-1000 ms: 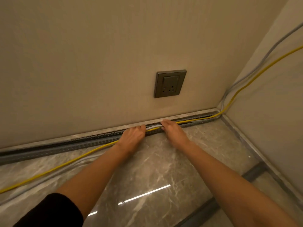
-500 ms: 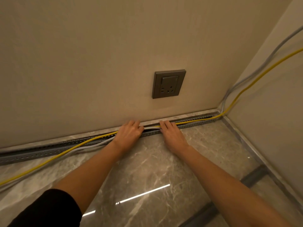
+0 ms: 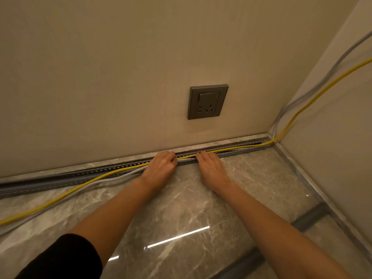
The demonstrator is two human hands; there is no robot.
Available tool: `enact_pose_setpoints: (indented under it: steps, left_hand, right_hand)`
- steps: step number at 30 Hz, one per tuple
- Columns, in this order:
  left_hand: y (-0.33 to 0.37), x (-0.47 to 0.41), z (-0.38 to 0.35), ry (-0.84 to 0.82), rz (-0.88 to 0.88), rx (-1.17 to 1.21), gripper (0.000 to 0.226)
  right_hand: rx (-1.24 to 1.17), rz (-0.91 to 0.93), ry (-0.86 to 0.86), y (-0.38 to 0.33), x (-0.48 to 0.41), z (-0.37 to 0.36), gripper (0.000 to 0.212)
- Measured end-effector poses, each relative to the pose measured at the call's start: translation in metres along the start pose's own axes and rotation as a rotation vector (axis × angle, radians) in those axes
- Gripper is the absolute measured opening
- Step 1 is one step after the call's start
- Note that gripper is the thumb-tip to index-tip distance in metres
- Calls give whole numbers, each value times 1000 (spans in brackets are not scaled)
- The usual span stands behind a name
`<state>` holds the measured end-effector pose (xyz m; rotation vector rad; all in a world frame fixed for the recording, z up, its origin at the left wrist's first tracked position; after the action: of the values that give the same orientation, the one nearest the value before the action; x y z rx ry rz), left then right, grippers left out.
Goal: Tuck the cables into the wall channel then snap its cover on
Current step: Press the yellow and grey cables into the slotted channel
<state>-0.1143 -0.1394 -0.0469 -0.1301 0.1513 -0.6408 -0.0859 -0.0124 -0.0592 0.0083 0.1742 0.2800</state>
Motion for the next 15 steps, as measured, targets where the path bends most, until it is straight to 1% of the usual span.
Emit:
enact_pose_setpoints:
  steps: [1, 2, 3, 4, 5, 6, 7, 8, 10, 11, 12, 14, 15]
  left_hand:
    - [-1, 0, -3, -75, 57, 14, 19]
    - [-2, 1, -10, -91, 91, 45, 30]
    - [-4, 2, -11, -108, 144, 84, 34]
    - [-5, 2, -10, -37, 164, 81, 31]
    - [-5, 3, -6, -10, 201, 61, 21]
    - [-5, 2, -4, 7, 192, 41, 13]
    - [-2, 3, -6, -19, 139, 17, 14]
    - [0, 2, -6, 7, 86, -27, 16]
    - [0, -2, -4, 60, 77, -54, 15]
    - [0, -2, 2, 66, 85, -47, 20]
    - [1, -3, 7, 51, 103, -31, 24]
    - [3, -6, 13, -49, 149, 23, 20]
    - [1, -9, 9, -104, 191, 27, 24]
  right_hand:
    - [-33, 11, -25, -1, 0, 0, 66]
    - [-73, 13, -30, -1, 0, 1, 68]
    - [-94, 8, -40, 0, -1, 2, 67]
    - [-100, 5, -28, 0, -2, 3, 64]
    - [-88, 12, -17, 1, -2, 3, 63]
    - [-71, 19, -26, 1, -1, 2, 63]
    - [-61, 21, -29, 2, 1, -1, 65]
    - [-65, 31, -16, 1, 3, -4, 67]
    - [-92, 46, -7, -2, 5, -6, 63]
    - [-104, 46, -4, -3, 5, -6, 57]
    - [-107, 46, 13, -2, 5, -5, 50]
    - [-128, 33, 55, 0, 2, 0, 41]
    - [-163, 10, 57, 2, -1, 4, 38]
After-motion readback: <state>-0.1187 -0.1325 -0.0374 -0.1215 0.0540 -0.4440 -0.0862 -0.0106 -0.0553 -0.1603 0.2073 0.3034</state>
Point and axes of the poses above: each hand's wrist, its own x-axis away from the middle knuckle, its own z-axis out of the back of the hand, y = z × x, the point moved 5 cm from there along -x, towards the middle knuckle, and after that the axes turned 12 degrees about z, right-handed, at the moved point
